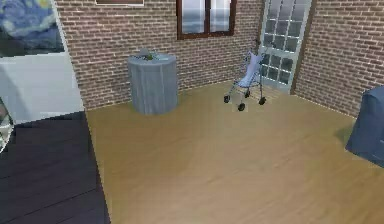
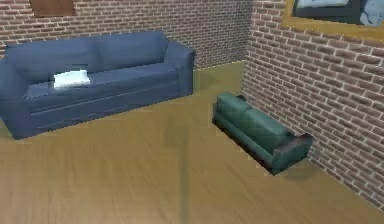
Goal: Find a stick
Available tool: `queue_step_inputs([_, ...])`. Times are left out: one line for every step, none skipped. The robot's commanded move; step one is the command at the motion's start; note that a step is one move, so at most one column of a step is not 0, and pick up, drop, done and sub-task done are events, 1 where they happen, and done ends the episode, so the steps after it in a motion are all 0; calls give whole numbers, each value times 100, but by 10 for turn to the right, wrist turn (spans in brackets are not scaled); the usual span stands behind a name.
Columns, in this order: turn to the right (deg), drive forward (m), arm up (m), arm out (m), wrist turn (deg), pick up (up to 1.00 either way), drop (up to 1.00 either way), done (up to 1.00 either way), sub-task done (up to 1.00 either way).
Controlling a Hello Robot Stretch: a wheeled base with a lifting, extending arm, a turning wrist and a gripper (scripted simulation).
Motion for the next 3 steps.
queue_step_inputs([-450,0,0,0,0,0,0,0,0])
queue_step_inputs([-330,0,0,0,0,0,0,0,0])
queue_step_inputs([0,100,0,0,0,0,0,0,0])
